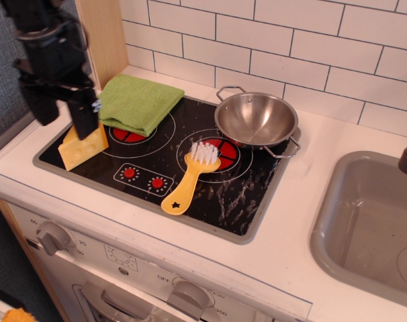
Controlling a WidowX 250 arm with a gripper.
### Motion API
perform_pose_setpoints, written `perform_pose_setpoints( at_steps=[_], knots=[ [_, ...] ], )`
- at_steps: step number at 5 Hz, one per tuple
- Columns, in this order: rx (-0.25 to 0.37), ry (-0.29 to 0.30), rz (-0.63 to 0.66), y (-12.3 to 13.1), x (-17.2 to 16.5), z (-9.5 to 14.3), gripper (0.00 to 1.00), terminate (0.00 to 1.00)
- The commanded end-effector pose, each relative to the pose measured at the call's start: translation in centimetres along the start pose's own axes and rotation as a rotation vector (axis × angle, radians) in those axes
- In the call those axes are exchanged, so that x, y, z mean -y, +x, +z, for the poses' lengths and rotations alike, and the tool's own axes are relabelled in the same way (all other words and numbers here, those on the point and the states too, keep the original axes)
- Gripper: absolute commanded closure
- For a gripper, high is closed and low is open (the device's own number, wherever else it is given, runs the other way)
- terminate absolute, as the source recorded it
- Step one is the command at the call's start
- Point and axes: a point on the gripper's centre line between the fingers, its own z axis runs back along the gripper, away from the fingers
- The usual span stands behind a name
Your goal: Move the cheese into the silver pot
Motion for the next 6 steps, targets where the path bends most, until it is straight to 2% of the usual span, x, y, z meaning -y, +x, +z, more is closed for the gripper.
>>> perform_pose_setpoints(
  at_steps=[1, 3, 4, 6],
  knots=[
    [0.037, 0.101, 0.016, 0.7, -2.1, -1.1, 0.00, 0.00],
    [-0.018, 0.104, 0.042, 1.9, -1.2, -4.1, 0.00, 0.00],
    [-0.024, 0.111, 0.041, 2.0, -0.9, -4.5, 1.00, 0.00],
    [0.010, 0.121, 0.042, 1.7, -1.0, -2.9, 1.00, 0.00]
  ],
)
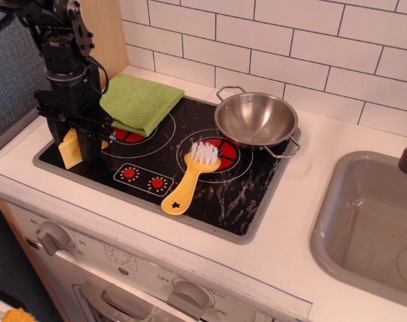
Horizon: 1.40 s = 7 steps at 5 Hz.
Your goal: Move the cheese into the silver pot
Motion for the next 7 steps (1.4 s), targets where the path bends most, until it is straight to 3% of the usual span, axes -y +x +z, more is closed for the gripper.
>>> perform_pose_setpoints(
  at_steps=[1, 2, 3, 5, 7],
  knots=[
    [0.079, 0.024, 0.013, 0.1, -0.6, 3.7, 1.00, 0.00],
    [0.115, 0.001, 0.027, 1.4, 0.2, 6.4, 1.00, 0.00],
    [0.133, -0.042, -0.009, 4.1, 2.4, 6.7, 1.00, 0.00],
    [0.102, -0.113, -0.100, 9.1, 10.2, 6.7, 1.00, 0.00],
    [0.091, -0.105, -0.158, 11.5, 14.5, 6.0, 1.00, 0.00]
  ],
)
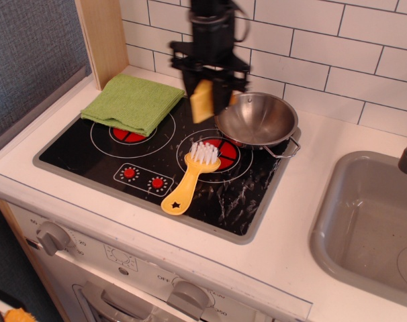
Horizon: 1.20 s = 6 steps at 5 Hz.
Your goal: Move the cheese into the silver pot
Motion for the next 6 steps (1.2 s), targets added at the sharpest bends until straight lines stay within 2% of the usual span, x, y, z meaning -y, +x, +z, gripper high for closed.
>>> perform_pose_setpoints(
  at_steps=[1, 2, 3, 4, 5, 6],
  knots=[
    [0.021, 0.007, -0.036, 3.2, 1.7, -0.5, 1.00, 0.00],
    [0.012, 0.016, -0.073, 4.0, 2.7, -1.3, 1.00, 0.00],
    [0.003, 0.020, -0.107, 3.8, 3.3, -1.5, 0.00, 0.00],
    [0.005, 0.022, -0.117, 3.7, 3.6, -0.9, 0.00, 0.00],
    [0.022, 0.027, -0.107, 3.6, 3.4, 0.8, 0.00, 0.00],
    [0.065, 0.046, -0.045, 1.7, 2.2, 5.0, 0.00, 0.00]
  ],
)
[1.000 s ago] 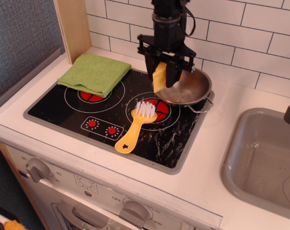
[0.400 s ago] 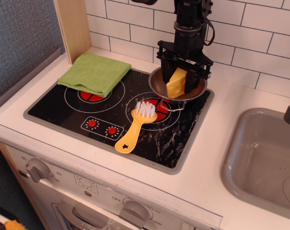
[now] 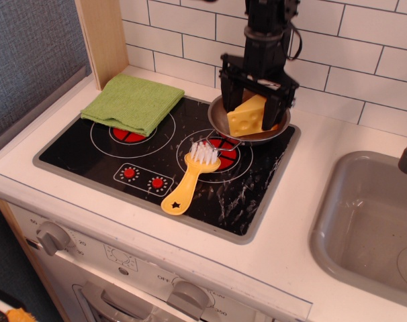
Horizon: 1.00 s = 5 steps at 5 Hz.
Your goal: Move the cheese into the silver pot
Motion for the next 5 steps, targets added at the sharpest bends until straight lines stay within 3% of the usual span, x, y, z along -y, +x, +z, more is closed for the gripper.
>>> perform_pose_setpoints(
  at_steps=[1, 3, 5],
  knots=[
    [0.080, 0.054, 0.095, -5.0, -2.7, 7.3, 0.00, 0.00],
    [-0.021, 0.041, 0.160, -9.3, -5.2, 3.4, 0.00, 0.00],
    [-0.033, 0.042, 0.202, -10.1, -5.8, 3.1, 0.00, 0.00]
  ],
)
